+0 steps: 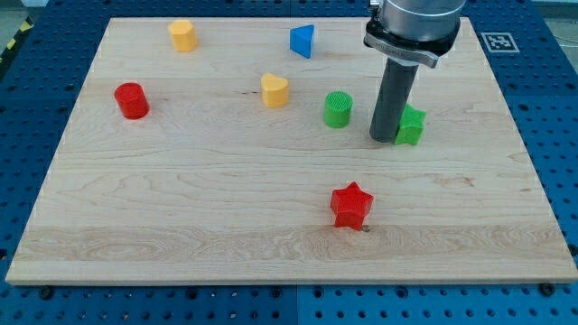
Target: Move the green circle towards the bottom of the yellow heart
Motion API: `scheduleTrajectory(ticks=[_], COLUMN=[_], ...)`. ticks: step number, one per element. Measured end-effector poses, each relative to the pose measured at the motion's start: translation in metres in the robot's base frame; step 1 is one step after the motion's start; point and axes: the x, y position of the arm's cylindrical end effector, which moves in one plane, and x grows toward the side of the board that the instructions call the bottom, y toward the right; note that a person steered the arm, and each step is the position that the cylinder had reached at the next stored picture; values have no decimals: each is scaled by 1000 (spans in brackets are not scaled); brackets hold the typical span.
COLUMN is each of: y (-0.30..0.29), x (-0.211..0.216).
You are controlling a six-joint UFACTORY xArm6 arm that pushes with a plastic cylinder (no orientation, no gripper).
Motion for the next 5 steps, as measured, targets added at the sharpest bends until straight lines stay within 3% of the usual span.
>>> scheduleTrajectory(ticks=[5], y=[53], x=[-12])
